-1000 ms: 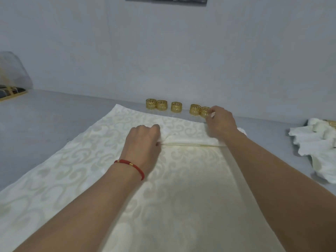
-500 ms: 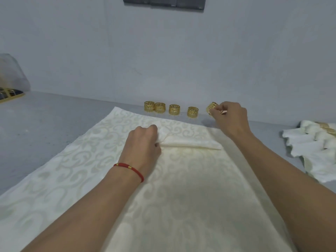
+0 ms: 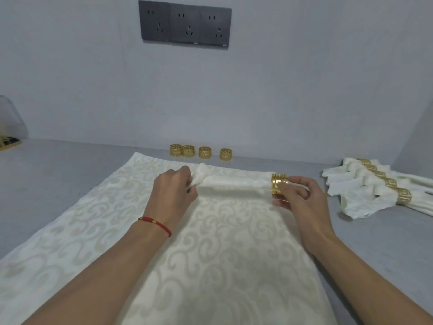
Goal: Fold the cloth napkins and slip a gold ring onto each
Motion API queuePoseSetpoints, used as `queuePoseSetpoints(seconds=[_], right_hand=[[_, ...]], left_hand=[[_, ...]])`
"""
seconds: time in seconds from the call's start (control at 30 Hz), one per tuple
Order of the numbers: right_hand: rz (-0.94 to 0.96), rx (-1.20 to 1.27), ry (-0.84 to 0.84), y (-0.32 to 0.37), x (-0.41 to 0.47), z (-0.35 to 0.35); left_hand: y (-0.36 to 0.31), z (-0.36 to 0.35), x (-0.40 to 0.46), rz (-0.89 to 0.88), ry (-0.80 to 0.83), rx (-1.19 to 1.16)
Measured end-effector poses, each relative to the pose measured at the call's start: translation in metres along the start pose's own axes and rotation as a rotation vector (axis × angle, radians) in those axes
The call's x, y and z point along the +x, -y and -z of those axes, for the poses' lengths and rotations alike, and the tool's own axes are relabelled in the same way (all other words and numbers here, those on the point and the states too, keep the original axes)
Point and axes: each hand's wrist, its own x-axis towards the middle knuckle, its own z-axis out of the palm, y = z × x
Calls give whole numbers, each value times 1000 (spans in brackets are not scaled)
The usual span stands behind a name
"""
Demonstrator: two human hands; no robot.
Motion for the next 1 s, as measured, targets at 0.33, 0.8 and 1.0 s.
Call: queuePoseSetpoints(seconds=[0.33, 0.8, 1.0], right_hand=[[-32, 17, 271, -2, -8, 5], [629, -990, 398, 15, -22, 6], [500, -944, 334, 9, -31, -14]], left_hand=[[-11, -7, -8, -25, 50, -127], [-21, -12, -13, -217, 91, -42], [-41, -12, -22, -269, 74, -98]])
